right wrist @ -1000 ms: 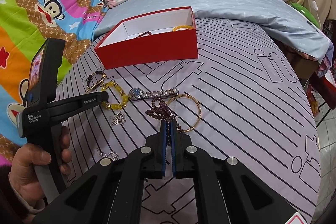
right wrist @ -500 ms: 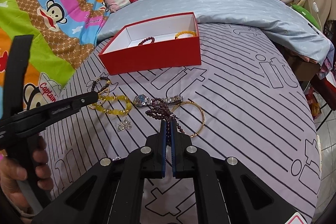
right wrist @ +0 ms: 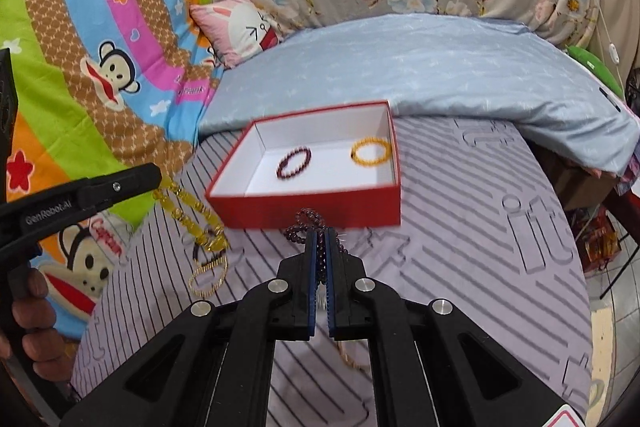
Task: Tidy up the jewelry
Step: 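Carry both pieces into the red box and open both tools, then withdraw both open tools from the box back over the remaining jewelry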
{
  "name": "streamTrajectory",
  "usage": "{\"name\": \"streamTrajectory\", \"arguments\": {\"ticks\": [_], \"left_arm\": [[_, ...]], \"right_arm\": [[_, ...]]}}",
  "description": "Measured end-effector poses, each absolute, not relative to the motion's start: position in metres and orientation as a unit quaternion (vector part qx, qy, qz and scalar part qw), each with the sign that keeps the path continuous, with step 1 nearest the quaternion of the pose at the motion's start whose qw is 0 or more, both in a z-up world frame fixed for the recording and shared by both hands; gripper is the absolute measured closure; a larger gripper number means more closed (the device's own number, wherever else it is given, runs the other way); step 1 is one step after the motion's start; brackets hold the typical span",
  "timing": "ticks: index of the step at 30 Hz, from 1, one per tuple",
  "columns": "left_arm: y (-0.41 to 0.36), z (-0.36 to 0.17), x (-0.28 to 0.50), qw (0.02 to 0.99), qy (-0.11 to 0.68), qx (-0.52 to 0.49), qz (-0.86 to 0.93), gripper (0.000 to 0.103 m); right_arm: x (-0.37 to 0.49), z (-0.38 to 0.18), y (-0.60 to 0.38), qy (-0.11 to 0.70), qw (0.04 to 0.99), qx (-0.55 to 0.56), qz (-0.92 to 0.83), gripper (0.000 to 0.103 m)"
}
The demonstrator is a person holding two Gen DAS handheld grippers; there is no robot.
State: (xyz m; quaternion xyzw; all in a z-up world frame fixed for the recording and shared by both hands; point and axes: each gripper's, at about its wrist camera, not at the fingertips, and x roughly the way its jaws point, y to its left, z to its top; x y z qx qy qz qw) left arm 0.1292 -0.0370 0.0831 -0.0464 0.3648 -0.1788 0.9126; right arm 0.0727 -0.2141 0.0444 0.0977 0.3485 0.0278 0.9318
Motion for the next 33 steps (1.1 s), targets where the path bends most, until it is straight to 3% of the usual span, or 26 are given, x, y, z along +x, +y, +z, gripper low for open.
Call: {"name": "streamTrajectory", "arguments": {"ticks": [7,25,28,30,32,33], "left_arm": [[-0.054,0.101,0.180,0.927,0.338,-0.025,-0.163,0.094],[-0.078,0.036,0.265,0.909,0.390,-0.016,-0.146,0.094],[-0.077,0.030,0.269,0.908,0.396,-0.016,-0.137,0.093],[-0.073,0.028,0.269,0.909,0.397,-0.020,-0.125,0.083],[-0.067,0.028,0.267,0.913,0.391,-0.026,-0.109,0.058],[-0.063,0.030,0.265,0.916,0.386,-0.029,-0.105,0.057]], "right_arm": [[0.135,0.058,-0.221,0.339,0.934,0.108,0.033,0.099],[0.225,0.006,-0.224,0.393,0.914,0.104,0.012,0.099],[0.228,0.002,-0.224,0.394,0.913,0.106,0.012,0.094],[0.226,0.002,-0.224,0.392,0.914,0.101,0.005,0.085],[0.223,0.006,-0.227,0.384,0.918,0.100,-0.003,0.067],[0.219,0.009,-0.229,0.378,0.920,0.102,-0.006,0.064]]}}
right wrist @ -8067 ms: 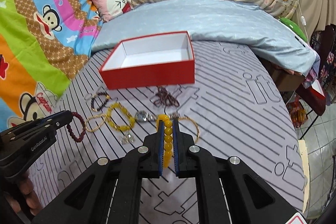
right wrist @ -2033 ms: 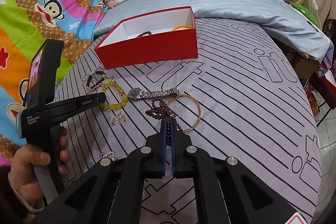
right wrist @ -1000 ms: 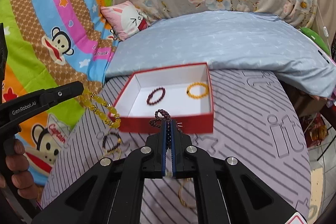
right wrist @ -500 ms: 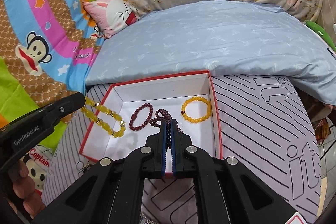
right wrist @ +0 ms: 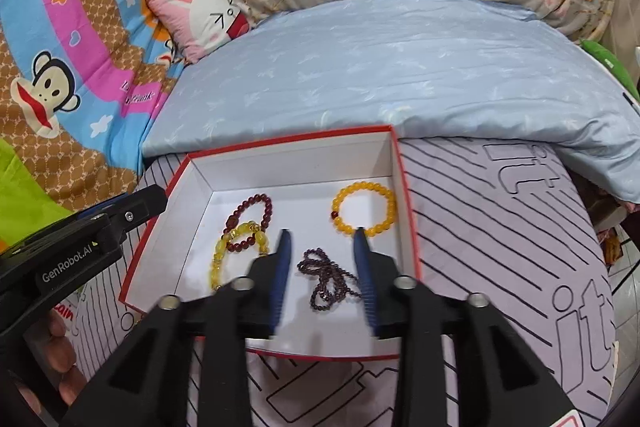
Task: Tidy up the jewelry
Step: 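Withdraw both open tools from the box back over the remaining jewelry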
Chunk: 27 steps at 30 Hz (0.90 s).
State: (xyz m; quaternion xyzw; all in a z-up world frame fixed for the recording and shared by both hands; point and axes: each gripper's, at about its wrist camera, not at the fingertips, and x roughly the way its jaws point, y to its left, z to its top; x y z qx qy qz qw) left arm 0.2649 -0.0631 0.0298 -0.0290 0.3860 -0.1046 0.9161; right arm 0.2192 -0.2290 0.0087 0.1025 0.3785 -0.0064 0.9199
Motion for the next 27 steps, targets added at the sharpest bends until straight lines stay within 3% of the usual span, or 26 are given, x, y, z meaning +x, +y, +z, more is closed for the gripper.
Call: {"name": "streamTrajectory", "arguments": {"ticks": [6,13,27], "left_arm": [[-0.051,0.033,0.245,0.918,0.382,-0.024,-0.099,0.056],[-0.036,0.030,0.204,0.918,0.385,-0.024,-0.092,0.045],[-0.008,-0.005,0.133,0.901,0.425,-0.038,-0.083,0.044]], "right_arm": [[0.189,0.020,-0.237,0.365,0.924,0.114,-0.011,0.063],[0.137,0.019,-0.230,0.365,0.926,0.098,-0.014,0.063],[0.055,0.001,-0.222,0.390,0.916,0.097,-0.021,0.063]]}}
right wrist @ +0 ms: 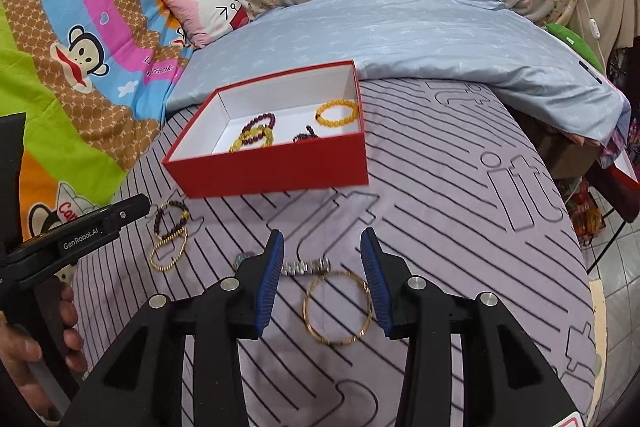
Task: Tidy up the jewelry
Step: 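Withdraw both open tools from the box back over the remaining jewelry, then grasp the dark bead bracelet with the left tool while the right tool moves over the gold bangle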
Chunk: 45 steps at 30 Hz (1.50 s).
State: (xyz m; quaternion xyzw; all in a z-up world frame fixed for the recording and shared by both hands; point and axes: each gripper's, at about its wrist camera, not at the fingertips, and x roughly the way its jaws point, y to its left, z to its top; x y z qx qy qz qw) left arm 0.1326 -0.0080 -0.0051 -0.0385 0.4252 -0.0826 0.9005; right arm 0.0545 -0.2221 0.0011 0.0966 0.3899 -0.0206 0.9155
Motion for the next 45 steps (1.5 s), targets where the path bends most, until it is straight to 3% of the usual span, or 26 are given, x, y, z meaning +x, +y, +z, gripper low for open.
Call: {"name": "streamTrajectory", "arguments": {"ticks": [27,31,45], "left_arm": [[0.014,-0.058,0.083,0.872,0.483,-0.045,-0.061,0.044],[0.019,-0.061,0.083,0.870,0.487,-0.048,-0.055,0.043],[0.028,-0.066,0.089,0.867,0.493,-0.055,-0.043,0.040]], "right_arm": [[0.020,-0.044,-0.218,0.443,0.891,0.098,-0.022,0.063],[0.025,-0.051,-0.214,0.448,0.889,0.094,-0.022,0.053],[0.048,-0.068,-0.203,0.454,0.889,0.059,-0.035,0.049]]}}
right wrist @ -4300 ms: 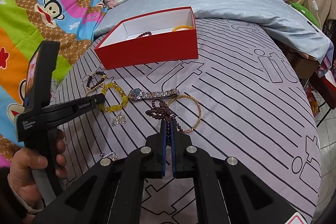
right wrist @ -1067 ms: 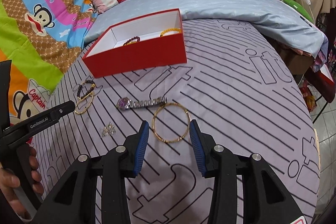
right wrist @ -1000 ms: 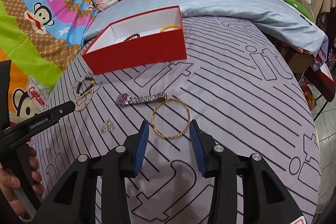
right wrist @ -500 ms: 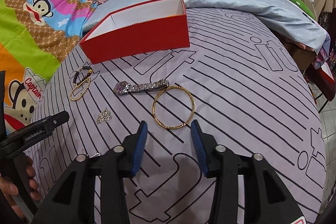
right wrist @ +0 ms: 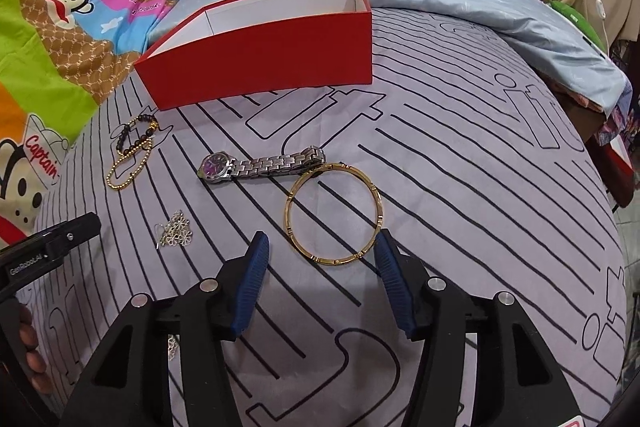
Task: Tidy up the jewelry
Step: 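Grasp the dark bead bracelet with the left tool while the right tool moves over the gold bangle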
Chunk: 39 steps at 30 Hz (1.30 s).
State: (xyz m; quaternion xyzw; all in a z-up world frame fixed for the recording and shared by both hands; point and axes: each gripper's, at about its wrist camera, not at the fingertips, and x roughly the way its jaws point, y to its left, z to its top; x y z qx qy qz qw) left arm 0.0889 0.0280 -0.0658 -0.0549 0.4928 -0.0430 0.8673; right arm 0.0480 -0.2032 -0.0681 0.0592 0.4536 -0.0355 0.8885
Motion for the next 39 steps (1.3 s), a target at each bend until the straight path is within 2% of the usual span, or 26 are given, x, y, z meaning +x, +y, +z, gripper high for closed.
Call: {"name": "streamTrajectory", "arguments": {"ticks": [17,20,39], "left_arm": [[0.029,-0.068,0.092,0.866,0.496,-0.057,-0.043,0.040],[0.028,-0.068,0.092,0.866,0.496,-0.056,-0.042,0.040],[0.027,-0.061,0.123,0.874,0.480,-0.063,-0.039,0.043]], "right_arm": [[0.060,-0.071,-0.201,0.445,0.894,0.029,-0.054,0.048],[0.062,-0.071,-0.200,0.443,0.895,0.022,-0.054,0.052],[0.052,-0.051,-0.206,0.431,0.900,0.055,-0.044,0.052]]}}
